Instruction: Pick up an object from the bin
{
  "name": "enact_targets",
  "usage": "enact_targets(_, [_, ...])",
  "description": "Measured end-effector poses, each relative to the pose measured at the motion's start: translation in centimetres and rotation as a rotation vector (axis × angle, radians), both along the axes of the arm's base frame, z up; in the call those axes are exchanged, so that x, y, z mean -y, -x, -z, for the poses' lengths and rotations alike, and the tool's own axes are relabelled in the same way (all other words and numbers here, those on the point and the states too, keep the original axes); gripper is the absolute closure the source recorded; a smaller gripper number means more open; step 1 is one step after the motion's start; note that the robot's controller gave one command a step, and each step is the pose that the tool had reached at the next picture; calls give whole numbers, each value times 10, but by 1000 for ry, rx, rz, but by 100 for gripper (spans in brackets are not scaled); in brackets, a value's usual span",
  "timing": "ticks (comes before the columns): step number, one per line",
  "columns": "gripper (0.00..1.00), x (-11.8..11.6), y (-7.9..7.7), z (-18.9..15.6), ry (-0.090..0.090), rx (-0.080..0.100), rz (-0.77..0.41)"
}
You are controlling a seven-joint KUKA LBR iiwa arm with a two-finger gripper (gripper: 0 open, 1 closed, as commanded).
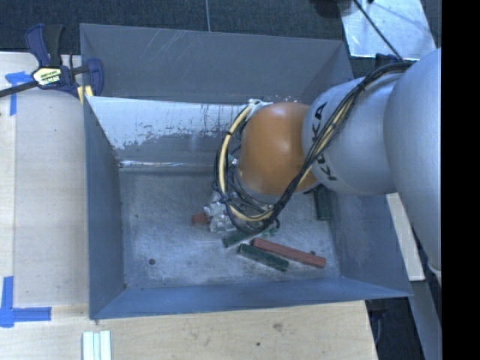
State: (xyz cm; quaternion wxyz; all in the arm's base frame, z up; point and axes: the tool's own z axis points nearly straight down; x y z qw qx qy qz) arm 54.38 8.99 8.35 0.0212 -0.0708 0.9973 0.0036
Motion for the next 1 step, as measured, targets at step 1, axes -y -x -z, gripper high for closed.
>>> enact_targets(1, [0, 2, 8, 4, 7, -31, -2])
